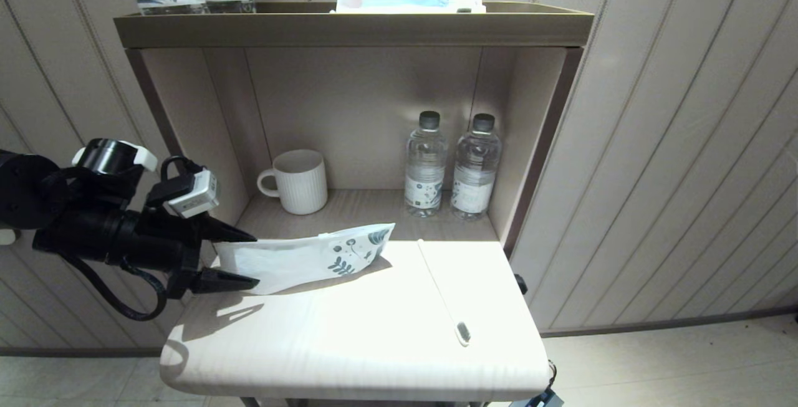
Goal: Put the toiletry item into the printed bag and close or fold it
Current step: Pick up the storage bag, then hand it to the other hand
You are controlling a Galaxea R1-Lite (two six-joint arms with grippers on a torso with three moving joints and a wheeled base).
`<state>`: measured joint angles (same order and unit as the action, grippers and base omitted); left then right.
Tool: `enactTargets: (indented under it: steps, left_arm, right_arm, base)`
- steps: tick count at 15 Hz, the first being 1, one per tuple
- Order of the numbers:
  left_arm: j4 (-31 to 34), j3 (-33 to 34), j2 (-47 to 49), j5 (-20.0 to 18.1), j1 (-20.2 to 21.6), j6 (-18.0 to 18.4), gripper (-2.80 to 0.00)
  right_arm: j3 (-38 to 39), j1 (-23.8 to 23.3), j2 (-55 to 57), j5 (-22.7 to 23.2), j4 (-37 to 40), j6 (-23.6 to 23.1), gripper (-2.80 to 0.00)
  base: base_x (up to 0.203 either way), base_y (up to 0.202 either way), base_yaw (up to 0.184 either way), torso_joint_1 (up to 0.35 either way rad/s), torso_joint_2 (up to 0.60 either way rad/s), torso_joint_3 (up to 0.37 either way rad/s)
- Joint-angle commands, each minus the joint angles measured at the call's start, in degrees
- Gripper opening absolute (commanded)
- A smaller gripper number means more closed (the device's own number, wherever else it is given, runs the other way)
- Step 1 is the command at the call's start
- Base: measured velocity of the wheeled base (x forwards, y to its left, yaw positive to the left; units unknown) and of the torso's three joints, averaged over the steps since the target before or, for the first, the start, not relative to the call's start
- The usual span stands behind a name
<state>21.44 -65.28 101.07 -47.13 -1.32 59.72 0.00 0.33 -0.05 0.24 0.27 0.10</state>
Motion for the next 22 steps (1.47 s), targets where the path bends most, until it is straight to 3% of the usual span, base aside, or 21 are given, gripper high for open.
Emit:
enactTargets:
  steps: [1,10,18,19,22]
  left_arm:
    - [0.3,0.0,-0.2,-0.2,0.0,0.4,-2.80]
    - [1.6,0.7,-0.6,-0.4,-0.4,2.8,-2.80]
    - [-1.5,8.8,-23.2,0.4,-0.1,6.7,-2.80]
    - [-3.7,10.7,-25.0,1.1,-0.2,7.0,-2.80]
    - [-10.8,15.4,-29.5,8.1,-0.7,7.0,-2.80]
  right_arm:
    - [0.0,0.0,0.0,0.0,0.0,0.0,-2.80]
    - [0.0,0.0,0.0,0.0,0.0,0.0,-2.80]
    - [0.0,0.0,0.0,0.0,0.0,0.0,-2.80]
    - [0.0,0.0,0.0,0.0,0.0,0.0,-2.80]
    - [0.0,0.0,0.0,0.0,0.0,0.0,-2.80]
  base:
    - [0.000,0.000,0.000,0.000,0.00,0.000]
    - [0.000,0.000,0.000,0.000,0.00,0.000]
    - [0.000,0.000,0.000,0.000,0.00,0.000]
    - [0.000,0.000,0.000,0.000,0.00,0.000]
    - [0.000,0.000,0.000,0.000,0.00,0.000]
